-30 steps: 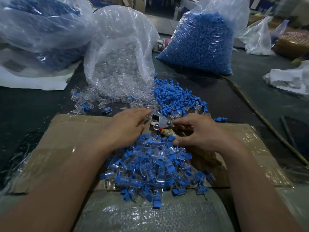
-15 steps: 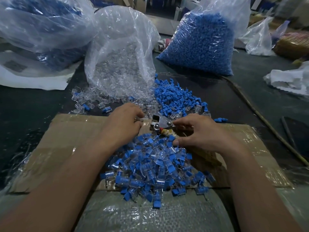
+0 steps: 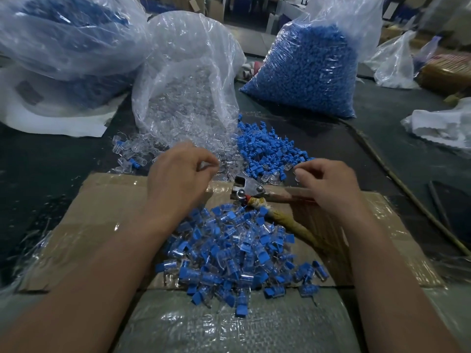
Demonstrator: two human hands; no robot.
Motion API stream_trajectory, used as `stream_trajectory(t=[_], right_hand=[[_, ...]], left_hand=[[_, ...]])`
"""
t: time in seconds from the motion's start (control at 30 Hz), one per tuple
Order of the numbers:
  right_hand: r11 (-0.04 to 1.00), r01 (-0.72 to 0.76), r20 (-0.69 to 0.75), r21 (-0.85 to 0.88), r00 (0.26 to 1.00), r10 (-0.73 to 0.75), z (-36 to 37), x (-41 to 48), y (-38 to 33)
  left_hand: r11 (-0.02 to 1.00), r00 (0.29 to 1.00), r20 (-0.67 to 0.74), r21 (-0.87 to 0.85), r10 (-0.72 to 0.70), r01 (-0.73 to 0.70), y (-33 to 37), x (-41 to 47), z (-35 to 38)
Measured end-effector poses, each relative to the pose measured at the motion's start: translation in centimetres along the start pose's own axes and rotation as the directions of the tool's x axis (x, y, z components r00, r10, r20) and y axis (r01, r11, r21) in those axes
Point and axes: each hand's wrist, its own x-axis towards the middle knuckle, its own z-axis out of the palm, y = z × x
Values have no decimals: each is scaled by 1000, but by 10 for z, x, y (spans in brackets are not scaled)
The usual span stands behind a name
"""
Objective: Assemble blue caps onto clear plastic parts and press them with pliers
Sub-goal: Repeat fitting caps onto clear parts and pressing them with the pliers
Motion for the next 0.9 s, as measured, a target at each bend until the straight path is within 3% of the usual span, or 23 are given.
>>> stream_trajectory(t=[0.07,0.17,0.4,0.57,0.9], right_hand=[[997,-70,-88,25,994,72,-1,4,6],[995,-100,-109,16,989,101,1,8,8],[975,-60,9,-214,998,63,19,16,2],[957,-55,40,-286,997,69,28,21,3],[971,-48,-5,-233,999,48,29,23,7]], left_hand=[[997,999,-48,-77,11,-15,4,-1,-5],[995,999,-43,-94,22,-26,9,-4,-3],[992,997,15,-105,72,-70,12,-6,-1],[992,998,-10,-107,63,-64,13,-7,-1],[990,996,-7,-104,92,-92,15,-7,2]])
